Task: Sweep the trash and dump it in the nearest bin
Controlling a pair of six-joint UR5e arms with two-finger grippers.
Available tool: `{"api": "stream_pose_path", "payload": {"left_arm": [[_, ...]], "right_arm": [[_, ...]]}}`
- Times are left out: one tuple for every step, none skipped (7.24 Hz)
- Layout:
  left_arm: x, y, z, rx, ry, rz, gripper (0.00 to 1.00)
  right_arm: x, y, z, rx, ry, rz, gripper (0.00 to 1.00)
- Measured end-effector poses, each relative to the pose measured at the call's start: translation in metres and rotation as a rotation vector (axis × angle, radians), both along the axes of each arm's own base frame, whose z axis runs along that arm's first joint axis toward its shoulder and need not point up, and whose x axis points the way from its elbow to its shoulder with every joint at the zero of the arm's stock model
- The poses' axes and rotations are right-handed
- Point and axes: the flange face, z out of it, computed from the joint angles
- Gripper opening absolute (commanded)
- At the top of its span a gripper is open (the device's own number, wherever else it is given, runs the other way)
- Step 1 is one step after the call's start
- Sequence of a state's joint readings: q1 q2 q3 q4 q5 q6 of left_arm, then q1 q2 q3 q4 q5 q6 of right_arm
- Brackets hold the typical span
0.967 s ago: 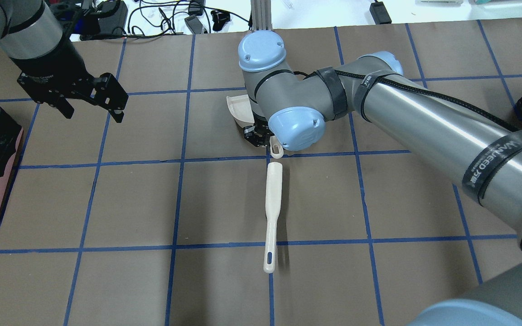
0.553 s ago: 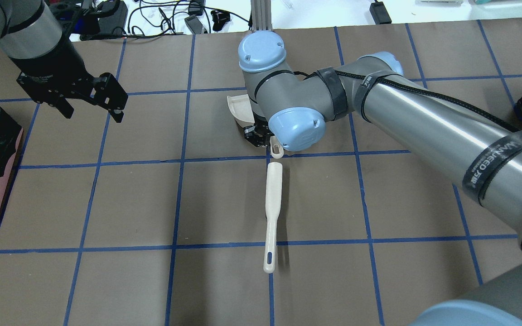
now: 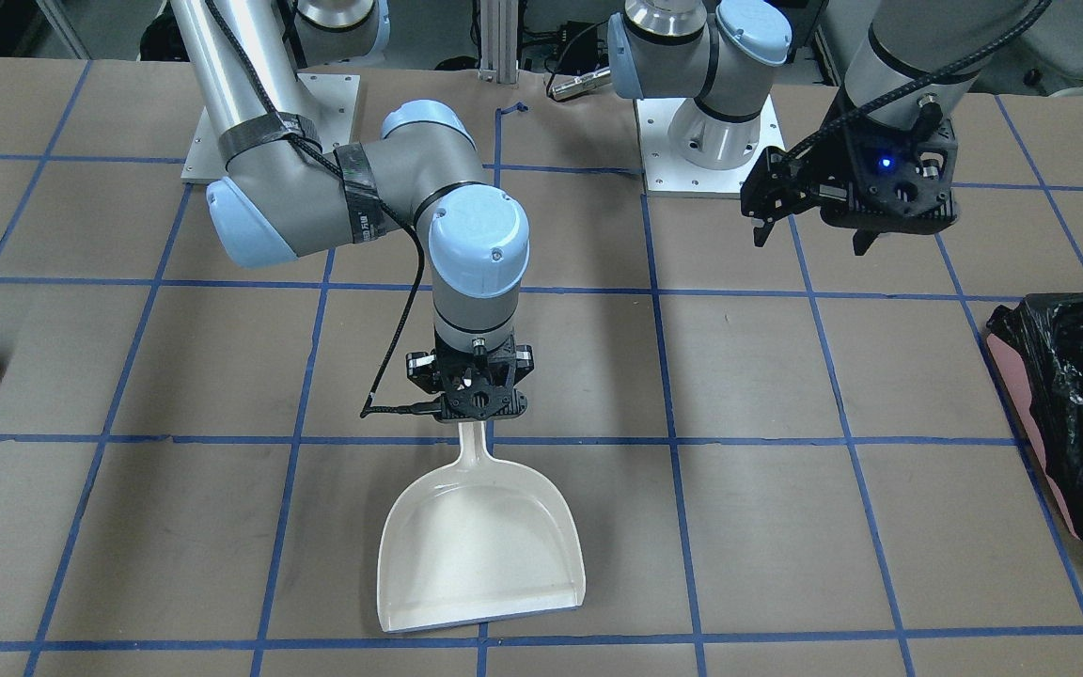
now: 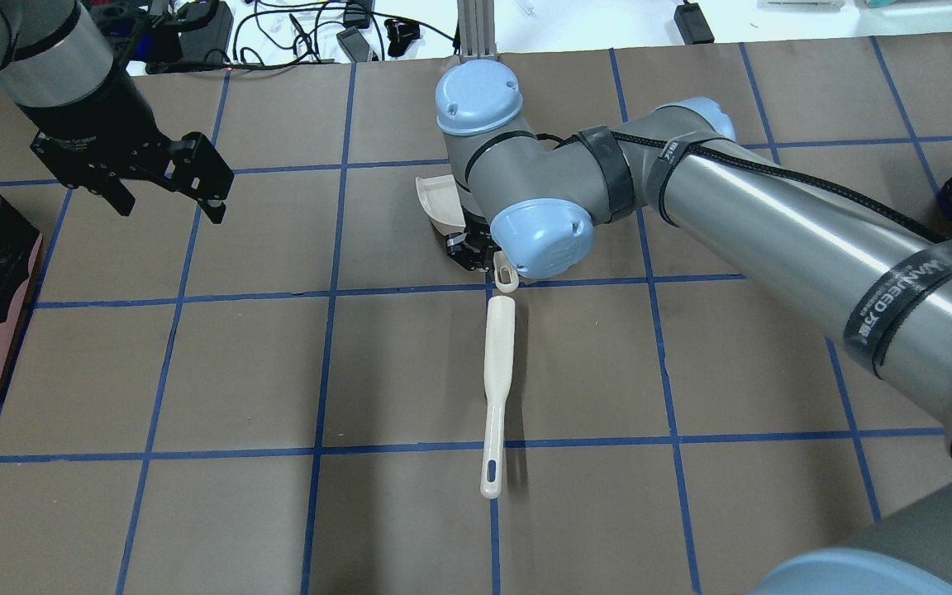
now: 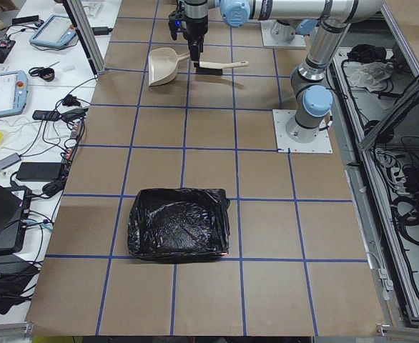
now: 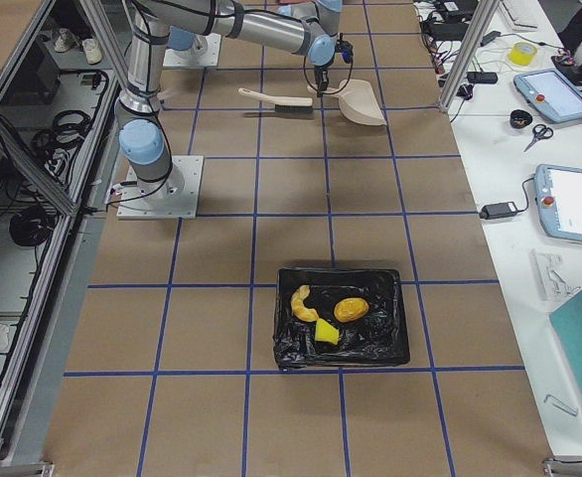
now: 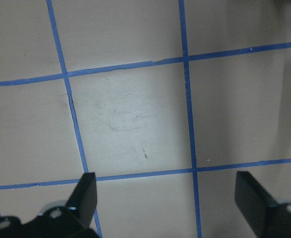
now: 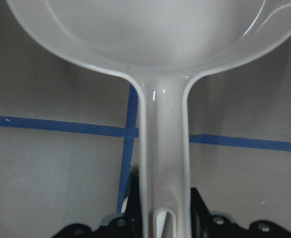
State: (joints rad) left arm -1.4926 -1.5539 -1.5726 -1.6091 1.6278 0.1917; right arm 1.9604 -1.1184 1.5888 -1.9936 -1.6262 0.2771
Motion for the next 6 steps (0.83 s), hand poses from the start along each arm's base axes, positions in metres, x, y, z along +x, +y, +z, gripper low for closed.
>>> {"api": "stream_pose_path", "payload": {"left_arm": [[0.0000, -0.0001, 0.0006, -0.001, 0.000, 0.000, 1.00], [0.0000, -0.0002, 0.0011, -0.002, 0.000, 0.000, 1.00], [-0.0001, -0.0003, 0.0017, -0.003, 0.001, 0.000, 1.00], [-0.0003, -0.0004, 0.0020, -0.004, 0.003, 0.000, 1.00], [-0.0005, -0.0004, 0.0029, -0.006, 0.005, 0.000, 1.00], [-0.0007, -0.0003, 0.0036, -0.008, 0.006, 0.000, 1.00]], "right_arm": [[-0.0003, 0.0004, 0.0009, -0.002, 0.001, -0.001, 0.84], [-0.0001, 0.0001, 0.0022, -0.009, -0.002, -0.014, 0.87], [0.0002, -0.0007, 0.0031, -0.019, -0.006, -0.034, 0.87], [0.0003, -0.0010, 0.0040, -0.026, -0.008, -0.045, 0.93], [0.0004, -0.0014, 0.0053, -0.032, -0.009, -0.050, 1.00], [0.0006, -0.0038, 0.0083, -0.051, -0.016, -0.048, 1.00]]}}
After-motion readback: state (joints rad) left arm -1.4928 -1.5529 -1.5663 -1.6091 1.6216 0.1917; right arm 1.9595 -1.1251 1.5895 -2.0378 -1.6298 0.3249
